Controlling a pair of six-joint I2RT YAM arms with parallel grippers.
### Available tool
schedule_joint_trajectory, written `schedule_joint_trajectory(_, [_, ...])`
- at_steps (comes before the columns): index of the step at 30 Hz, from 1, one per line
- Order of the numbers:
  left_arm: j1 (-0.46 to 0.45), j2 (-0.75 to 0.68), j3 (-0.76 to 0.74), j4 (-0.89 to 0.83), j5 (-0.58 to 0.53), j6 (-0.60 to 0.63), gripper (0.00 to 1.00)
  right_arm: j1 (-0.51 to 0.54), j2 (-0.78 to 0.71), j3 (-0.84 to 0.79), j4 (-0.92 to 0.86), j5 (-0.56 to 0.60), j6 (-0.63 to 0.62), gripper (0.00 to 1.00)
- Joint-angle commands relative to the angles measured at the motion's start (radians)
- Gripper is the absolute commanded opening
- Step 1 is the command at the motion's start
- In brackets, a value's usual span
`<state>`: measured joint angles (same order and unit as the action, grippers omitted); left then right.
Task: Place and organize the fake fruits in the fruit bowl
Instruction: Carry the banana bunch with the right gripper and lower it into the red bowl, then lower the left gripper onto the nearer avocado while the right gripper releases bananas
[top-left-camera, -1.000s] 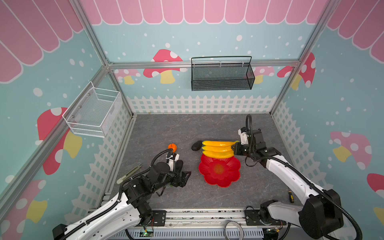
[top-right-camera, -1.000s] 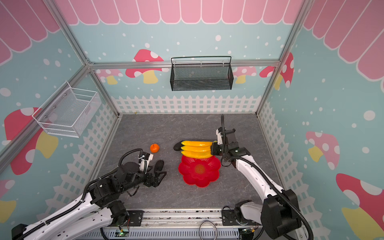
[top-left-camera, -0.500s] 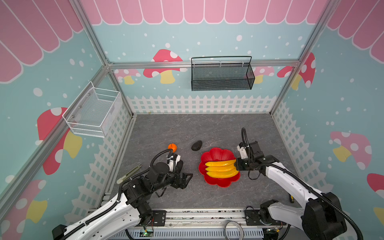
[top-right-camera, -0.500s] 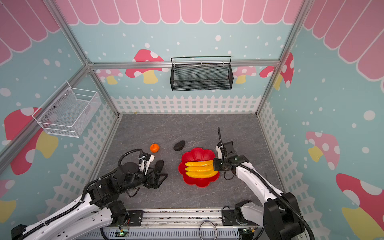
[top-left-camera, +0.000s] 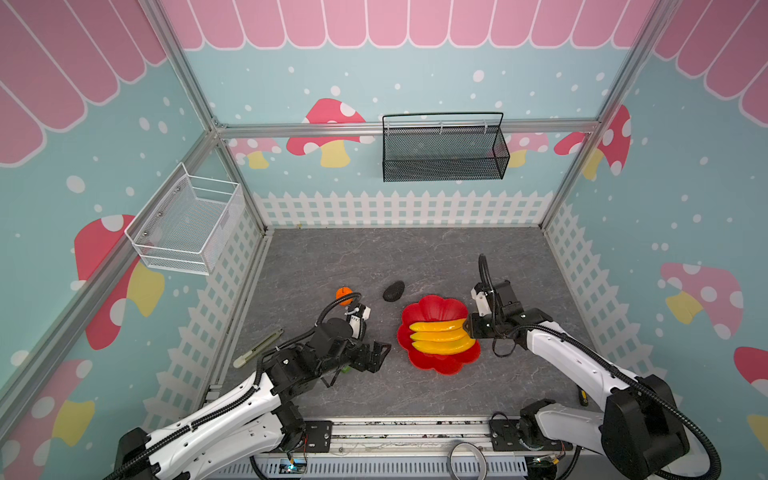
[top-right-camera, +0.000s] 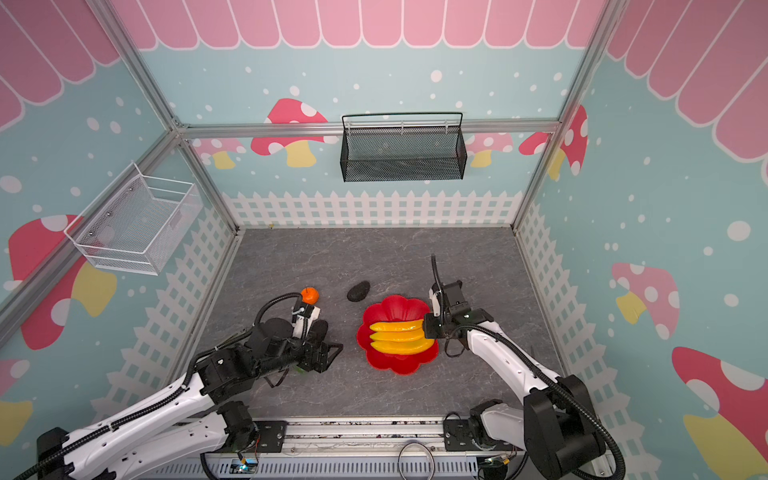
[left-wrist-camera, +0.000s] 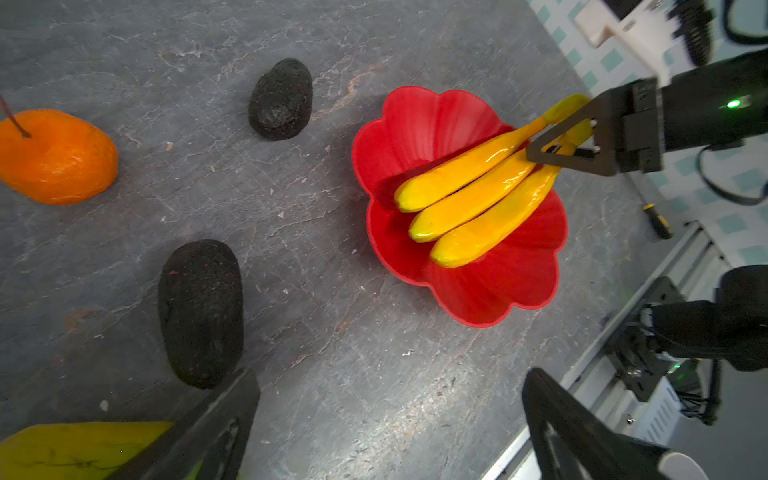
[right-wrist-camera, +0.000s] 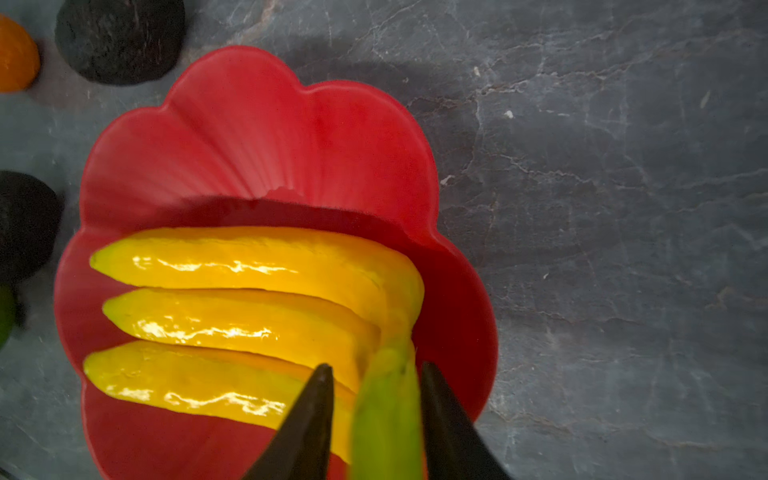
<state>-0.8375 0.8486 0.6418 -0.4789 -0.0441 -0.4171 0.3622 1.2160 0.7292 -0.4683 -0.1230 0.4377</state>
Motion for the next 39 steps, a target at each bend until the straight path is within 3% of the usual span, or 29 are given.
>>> schedule_joint_trajectory(1, [-0.005, 0.096, 0.109, 0.016, -0.110, 0.075, 0.98, 0.007, -0.033, 0.031, 0.008, 0.019, -0.006, 0.51])
schedule_joint_trajectory(5, [0.029, 0.298, 0.233, 0.022, -0.151, 0.147, 0.97, 0.007, -0.108, 0.067, 0.002, 0.026, -0.025, 0.61])
schedule_joint_trajectory(12, [0.196, 0.653, 0.462, 0.048, -0.045, 0.194, 0.84, 0.057, -0.250, 0.188, -0.008, 0.041, -0.103, 0.71])
schedule_joint_trajectory(15, [0.240, 0.780, 0.542, 0.054, -0.011, 0.220, 0.80, 0.106, -0.262, 0.210, 0.016, -0.042, -0.134, 0.76])
schedule_joint_trajectory(17, [0.270, 0.851, 0.582, 0.057, 0.029, 0.224, 0.78, 0.152, -0.246, 0.197, 0.054, -0.159, -0.148, 0.79])
schedule_joint_trajectory(20, [0.288, 0.930, 0.625, 0.063, 0.080, 0.235, 0.78, 0.247, -0.218, 0.147, 0.133, -0.249, -0.146, 0.82])
schedule_joint_trajectory(25, [0.293, 1.006, 0.673, 0.070, 0.068, 0.250, 0.79, 0.375, -0.188, 0.059, 0.242, -0.242, -0.110, 0.84])
schedule_joint_trajectory(34, [0.314, 1.123, 0.742, 0.077, 0.092, 0.265, 0.79, 0.422, -0.188, -0.036, 0.304, -0.233, -0.065, 0.86])
schedule_joint_trajectory(39, [0.316, 1.143, 0.747, 0.088, 0.099, 0.274, 0.77, 0.422, -0.202, -0.056, 0.321, -0.203, -0.047, 0.92])
